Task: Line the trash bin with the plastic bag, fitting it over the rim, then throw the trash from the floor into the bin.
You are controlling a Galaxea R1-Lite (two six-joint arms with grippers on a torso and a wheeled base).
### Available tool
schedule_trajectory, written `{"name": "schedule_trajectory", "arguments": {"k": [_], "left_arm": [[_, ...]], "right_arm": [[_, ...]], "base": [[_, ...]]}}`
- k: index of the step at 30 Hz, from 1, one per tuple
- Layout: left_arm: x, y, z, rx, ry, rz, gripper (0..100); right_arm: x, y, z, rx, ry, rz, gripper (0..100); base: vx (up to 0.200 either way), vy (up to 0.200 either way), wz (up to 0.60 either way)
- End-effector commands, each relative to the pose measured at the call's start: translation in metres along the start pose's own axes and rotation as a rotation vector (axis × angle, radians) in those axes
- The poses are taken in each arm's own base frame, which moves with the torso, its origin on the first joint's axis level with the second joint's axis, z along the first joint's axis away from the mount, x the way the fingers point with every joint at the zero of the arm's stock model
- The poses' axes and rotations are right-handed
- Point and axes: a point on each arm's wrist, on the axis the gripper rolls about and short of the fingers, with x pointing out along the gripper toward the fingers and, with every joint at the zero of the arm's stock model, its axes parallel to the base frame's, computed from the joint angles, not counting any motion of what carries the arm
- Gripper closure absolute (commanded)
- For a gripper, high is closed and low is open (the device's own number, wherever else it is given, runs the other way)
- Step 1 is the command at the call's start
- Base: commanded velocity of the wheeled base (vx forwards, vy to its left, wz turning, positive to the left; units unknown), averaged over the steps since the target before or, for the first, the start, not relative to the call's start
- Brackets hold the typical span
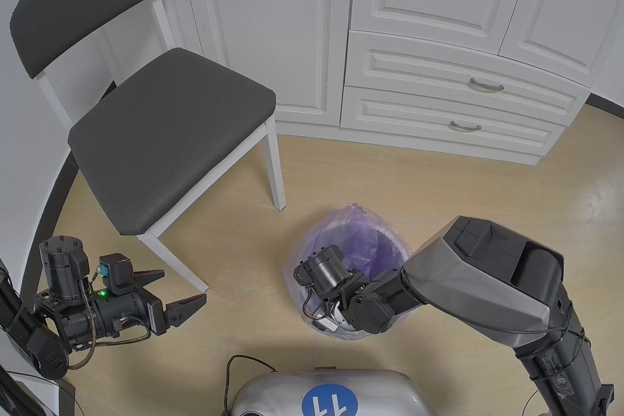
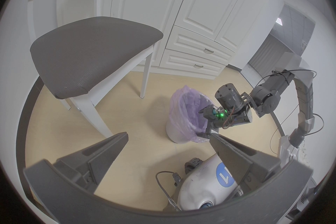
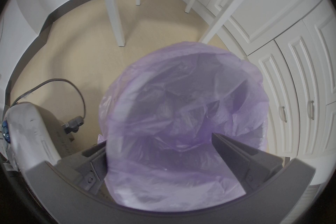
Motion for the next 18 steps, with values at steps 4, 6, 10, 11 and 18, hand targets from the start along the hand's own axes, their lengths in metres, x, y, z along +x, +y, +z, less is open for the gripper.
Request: {"name": "schedule_trajectory", "arguments": {"k": [4,6,10,11,18], "left_arm": [[0.001,0.0,-0.001,-0.003,0.006,0.0,0],[0.001,0.001,-0.001,-0.002,0.004,0.0,0],[0.002,0.001,-0.001,-0.003,0.006,0.0,0],[0.002,0.001,-0.001,-0.003,0.007,0.0,0],[0.003,0.001,-0.002,0.0,0.005,-0.001,0]], "right_arm": [[0.016,-0.007,0.001,0.008,-0.002,-0.02,0],[0.019,-0.006,0.003,0.008,-0.005,-0.02,0],[0.02,-0.003,0.006,0.004,-0.011,-0.013,0],[0.019,-0.001,0.009,0.002,-0.016,-0.009,0],[0.021,0.022,0.034,-0.019,-0.058,0.007,0]], "base": [[0.0,0.0,0.0],[0.0,0.0,0.0],[0.0,0.0,0.0],[0.0,0.0,0.0],[0.0,0.0,0.0]]}}
